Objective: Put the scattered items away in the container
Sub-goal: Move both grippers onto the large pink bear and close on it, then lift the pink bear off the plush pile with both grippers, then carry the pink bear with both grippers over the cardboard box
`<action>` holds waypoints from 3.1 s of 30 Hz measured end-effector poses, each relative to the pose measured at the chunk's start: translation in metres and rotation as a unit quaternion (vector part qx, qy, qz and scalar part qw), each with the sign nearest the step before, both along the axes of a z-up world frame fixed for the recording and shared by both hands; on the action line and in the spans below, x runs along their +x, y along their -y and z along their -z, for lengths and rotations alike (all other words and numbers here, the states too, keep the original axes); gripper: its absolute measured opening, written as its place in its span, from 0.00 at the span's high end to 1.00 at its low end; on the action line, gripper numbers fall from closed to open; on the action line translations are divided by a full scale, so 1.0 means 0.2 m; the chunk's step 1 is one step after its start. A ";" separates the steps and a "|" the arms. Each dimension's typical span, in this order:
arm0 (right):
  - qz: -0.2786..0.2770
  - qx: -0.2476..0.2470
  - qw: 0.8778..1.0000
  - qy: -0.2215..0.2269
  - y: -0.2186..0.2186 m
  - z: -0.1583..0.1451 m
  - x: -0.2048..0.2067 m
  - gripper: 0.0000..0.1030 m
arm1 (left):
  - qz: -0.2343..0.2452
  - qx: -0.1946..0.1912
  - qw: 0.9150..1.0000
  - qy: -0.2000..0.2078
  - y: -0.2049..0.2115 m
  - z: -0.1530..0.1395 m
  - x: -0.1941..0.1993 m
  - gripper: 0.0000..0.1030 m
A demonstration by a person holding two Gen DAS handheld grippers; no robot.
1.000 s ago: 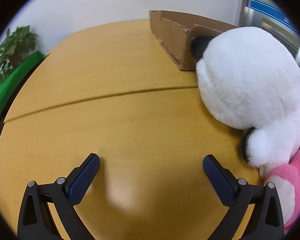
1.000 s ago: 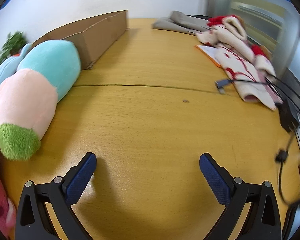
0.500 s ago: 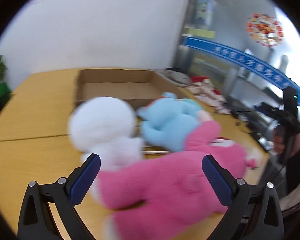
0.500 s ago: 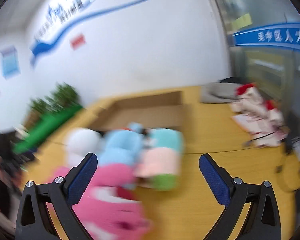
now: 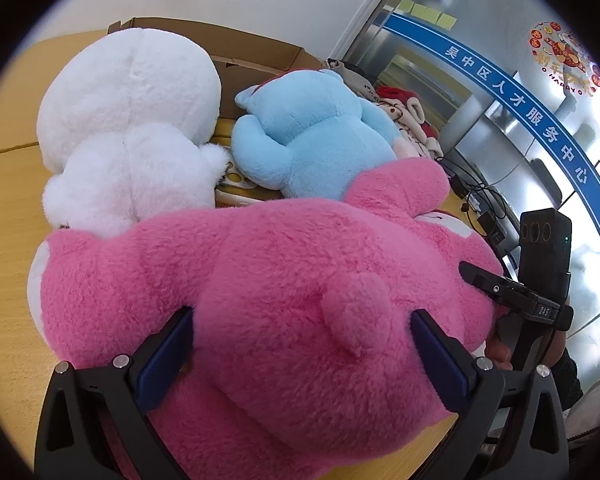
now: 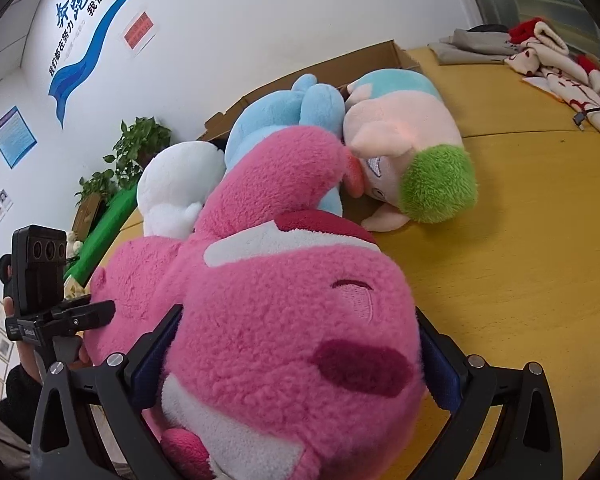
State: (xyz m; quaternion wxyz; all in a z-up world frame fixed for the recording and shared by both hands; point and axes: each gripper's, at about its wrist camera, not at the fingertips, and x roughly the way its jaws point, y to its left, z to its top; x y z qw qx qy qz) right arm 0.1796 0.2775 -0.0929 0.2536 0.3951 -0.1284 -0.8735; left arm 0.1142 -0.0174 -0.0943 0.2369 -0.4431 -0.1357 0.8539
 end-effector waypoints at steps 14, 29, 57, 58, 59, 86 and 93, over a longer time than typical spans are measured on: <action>-0.024 0.002 0.999 0.027 -0.01 -0.01 -0.05 0.00 | -0.023 -0.011 1.000 0.007 0.01 -0.01 0.05 0.00; -0.056 0.004 0.995 0.079 -0.06 -0.04 -0.01 0.00 | 0.002 -0.013 0.999 0.045 0.02 0.01 0.06 0.00; -0.057 0.068 0.996 -0.015 0.11 -0.37 0.09 0.18 | -0.010 -0.034 0.999 -0.016 0.00 -0.31 0.21 0.43; -0.055 0.067 0.996 -0.020 0.11 -0.39 0.09 0.18 | -0.012 -0.035 0.999 -0.025 0.00 -0.34 0.21 0.43; -0.052 0.067 0.996 -0.027 0.12 -0.42 0.10 0.18 | -0.014 -0.038 0.999 -0.035 0.00 -0.37 0.20 0.43; -0.001 0.081 0.971 -0.223 0.26 -1.37 -0.09 0.18 | -0.040 -0.046 0.965 -0.255 0.04 -1.24 -0.07 0.43; 0.008 0.084 0.965 -0.247 0.31 -1.57 -0.28 0.18 | -0.033 -0.048 0.959 -0.277 0.06 -1.41 -0.26 0.43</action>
